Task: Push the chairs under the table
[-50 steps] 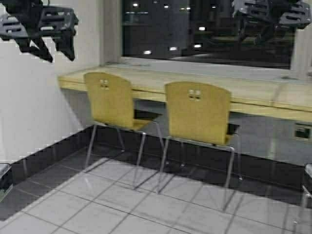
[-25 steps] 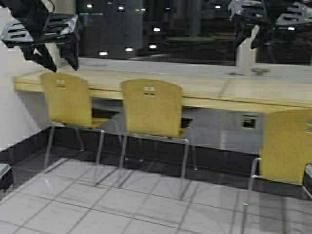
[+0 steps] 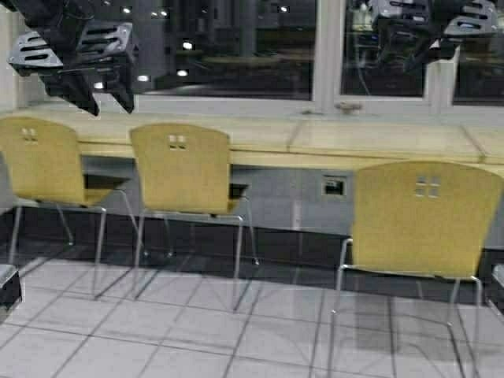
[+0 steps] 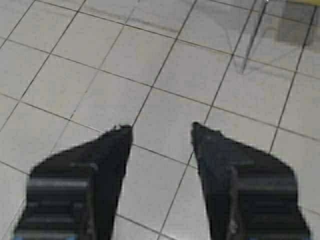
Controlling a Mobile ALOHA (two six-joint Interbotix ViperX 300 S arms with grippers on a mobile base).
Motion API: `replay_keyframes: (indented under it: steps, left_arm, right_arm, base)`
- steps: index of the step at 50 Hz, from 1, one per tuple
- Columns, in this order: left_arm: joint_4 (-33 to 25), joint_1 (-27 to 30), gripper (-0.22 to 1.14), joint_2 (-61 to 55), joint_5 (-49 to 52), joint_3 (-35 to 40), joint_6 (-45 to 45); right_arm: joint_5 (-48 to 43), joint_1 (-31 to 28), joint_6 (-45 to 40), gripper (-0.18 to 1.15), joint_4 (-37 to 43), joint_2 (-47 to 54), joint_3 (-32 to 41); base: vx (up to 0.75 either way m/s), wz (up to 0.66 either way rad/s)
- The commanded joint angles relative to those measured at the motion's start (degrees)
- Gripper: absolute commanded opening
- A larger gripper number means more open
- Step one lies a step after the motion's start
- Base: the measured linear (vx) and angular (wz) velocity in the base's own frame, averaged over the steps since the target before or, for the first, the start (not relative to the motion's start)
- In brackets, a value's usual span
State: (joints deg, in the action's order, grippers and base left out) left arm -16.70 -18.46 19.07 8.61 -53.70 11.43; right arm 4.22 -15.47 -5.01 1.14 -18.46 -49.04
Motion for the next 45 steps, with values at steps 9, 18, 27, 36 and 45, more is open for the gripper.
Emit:
replay_keyframes:
  steps: [9, 18, 27, 36, 45]
  left_arm:
    - [0.09, 0.18, 0.86, 0.44, -0.35, 1.49, -0.09]
    - [0.09, 0.18, 0.86, 0.26, -0.35, 1.49, 0.18]
    - [0.18, 0.18, 0.86, 0.26, -0.35, 1.49, 0.18]
    - [0.18, 0.18, 0.86, 0.00, -0.35, 1.32, -0.09]
    - [0.09, 0.18, 0.86, -0.18, 0.09, 1.41, -0.26]
  right_arm:
    - [0.00, -0.62, -0.44, 0.79, 0.18, -1.67, 0.88]
    - [0.00, -0.70, -0.53, 0.79, 0.18, -0.97, 1.23]
    - [0.00, -0.70, -0.53, 0.79, 0.18, 0.79, 2.11]
    - [0.18, -0.70, -1.05, 0.79, 0.26, 1.58, 2.55]
    - [0.35, -0.70, -1.14, 0.79, 0.26, 3.34, 2.55]
  base:
    - [-0.05, -0.18]
    - [-0.01, -0.20]
    - [-0.01, -0.24]
    - [0.01, -0.30]
    - [0.04, -0.33]
